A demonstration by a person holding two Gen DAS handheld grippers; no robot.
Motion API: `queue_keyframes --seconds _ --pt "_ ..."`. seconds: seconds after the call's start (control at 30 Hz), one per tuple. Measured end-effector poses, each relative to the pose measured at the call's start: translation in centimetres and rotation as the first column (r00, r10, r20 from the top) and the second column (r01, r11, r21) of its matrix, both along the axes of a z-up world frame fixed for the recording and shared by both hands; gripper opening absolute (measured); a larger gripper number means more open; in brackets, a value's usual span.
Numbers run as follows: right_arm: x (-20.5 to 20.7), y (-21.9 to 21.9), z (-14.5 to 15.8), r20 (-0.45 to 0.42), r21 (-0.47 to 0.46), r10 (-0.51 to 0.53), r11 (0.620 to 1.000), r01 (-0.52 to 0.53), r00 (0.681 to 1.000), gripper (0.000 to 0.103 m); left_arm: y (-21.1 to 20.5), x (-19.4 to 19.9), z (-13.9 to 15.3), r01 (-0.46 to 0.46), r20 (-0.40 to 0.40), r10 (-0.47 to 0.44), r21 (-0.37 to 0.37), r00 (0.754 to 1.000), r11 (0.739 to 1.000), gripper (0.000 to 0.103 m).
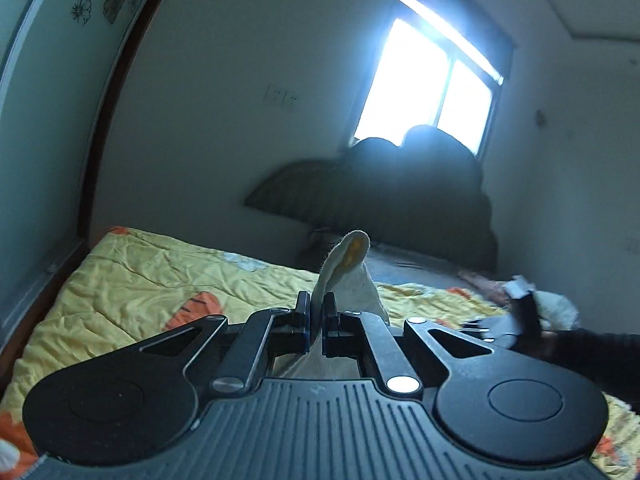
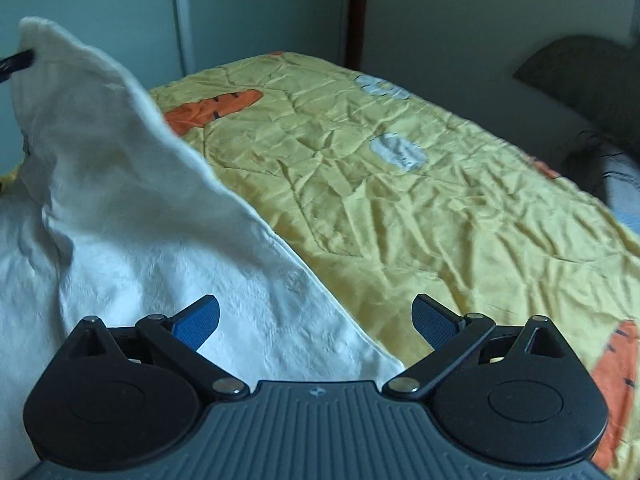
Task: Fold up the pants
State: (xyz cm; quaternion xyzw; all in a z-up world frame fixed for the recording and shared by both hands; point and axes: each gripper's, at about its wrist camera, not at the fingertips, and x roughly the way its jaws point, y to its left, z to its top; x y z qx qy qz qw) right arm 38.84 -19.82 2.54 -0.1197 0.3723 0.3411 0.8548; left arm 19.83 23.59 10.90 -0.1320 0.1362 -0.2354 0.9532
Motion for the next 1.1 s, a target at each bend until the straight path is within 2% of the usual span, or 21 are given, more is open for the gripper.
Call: queue_keyframes --seconds 0.17,0.23,0.27,0.3,0.37,0.47,0.57,0.67,0.77,0.8,0.9,0.93,1.0,1.03,1.1 --pt "2.2 1.7 -1.3 -0.077 0.017 0.066 0.998 -0.065 0.995 0.103 0.3 -1.3 -0.3 0.0 -0.01 0.0 -0.022 1.0 1.0 0.005" --pt "2.5 2.7 -2.0 -0.101 0.003 0.098 0.995 -0.098 0.99 0.096 0.6 -1.3 -0.5 -0.012 -0.017 0.011 -0.028 1.0 1.0 0.005" --pt "2.6 3.2 -2.2 -0.119 0.002 0.115 0.993 -0.116 0.986 0.078 0.7 -1.2 -0.7 -0.015 -0.021 0.015 -0.029 1.0 0.999 0.005" --pt "2.7 3.3 -2.4 -0.142 0.015 0.128 0.992 -0.127 0.982 0.05 0.9 -1.3 -0.9 -0.02 -0.025 0.019 -0.028 1.0 0.999 0.005" --pt "2.1 3.5 -2.3 -0.174 0.037 0.15 0.989 -0.145 0.973 0.015 1.1 -1.4 -1.1 -0.022 -0.034 0.021 -0.028 0.999 0.999 0.005" --pt "0.0 3.6 -0.8 -0.097 -0.004 0.135 0.991 -0.136 0.986 0.009 1.6 -1.6 -1.2 -0.039 -0.044 0.037 -0.048 0.998 0.998 0.005" --pt "-4.1 2.6 2.7 -0.001 0.026 0.13 0.991 -0.13 0.991 0.008 2.2 -2.3 -0.8 -0.055 -0.042 0.053 -0.071 0.998 0.996 0.005" --pt "-9.9 1.8 5.7 0.087 0.072 0.126 0.989 -0.132 0.988 0.008 3.1 -3.6 -0.4 -0.068 -0.042 0.064 -0.101 0.997 0.993 0.005" --pt "-15.9 2.0 5.4 0.097 0.093 0.13 0.986 -0.139 0.987 0.008 4.5 -4.9 -1.1 -0.097 -0.088 0.085 -0.146 0.992 0.984 0.006" --pt "-17.5 2.4 4.7 0.091 0.085 0.13 0.987 -0.137 0.987 0.008 5.0 -5.4 -1.6 -0.125 -0.114 0.107 -0.161 0.988 0.979 0.022" --pt "-20.2 3.4 1.7 0.051 0.065 0.091 0.993 -0.095 0.995 0.008 6.0 -7.5 -3.5 -0.191 -0.206 0.149 -0.205 0.967 0.96 0.038" --pt "-20.5 3.5 0.7 0.028 0.077 0.069 0.994 -0.071 0.997 0.008 6.1 -8.5 -3.9 -0.215 -0.235 0.164 -0.212 0.958 0.953 0.041" --pt "-20.4 3.5 -0.1 0.014 0.095 0.028 0.995 -0.029 1.0 0.008 6.0 -10.5 -4.5 -0.238 -0.301 0.164 -0.229 0.939 0.944 0.064" --pt "-20.3 3.4 -0.3 0.009 0.103 0.014 0.995 -0.015 1.0 0.008 5.8 -11.6 -4.6 -0.244 -0.329 0.16 -0.233 0.931 0.941 0.068" --pt "-20.1 3.3 0.1 0.015 0.118 -0.001 0.993 -0.001 1.0 0.008 5.4 -13.9 -5.0 -0.257 -0.359 0.163 -0.231 0.919 0.938 0.07"
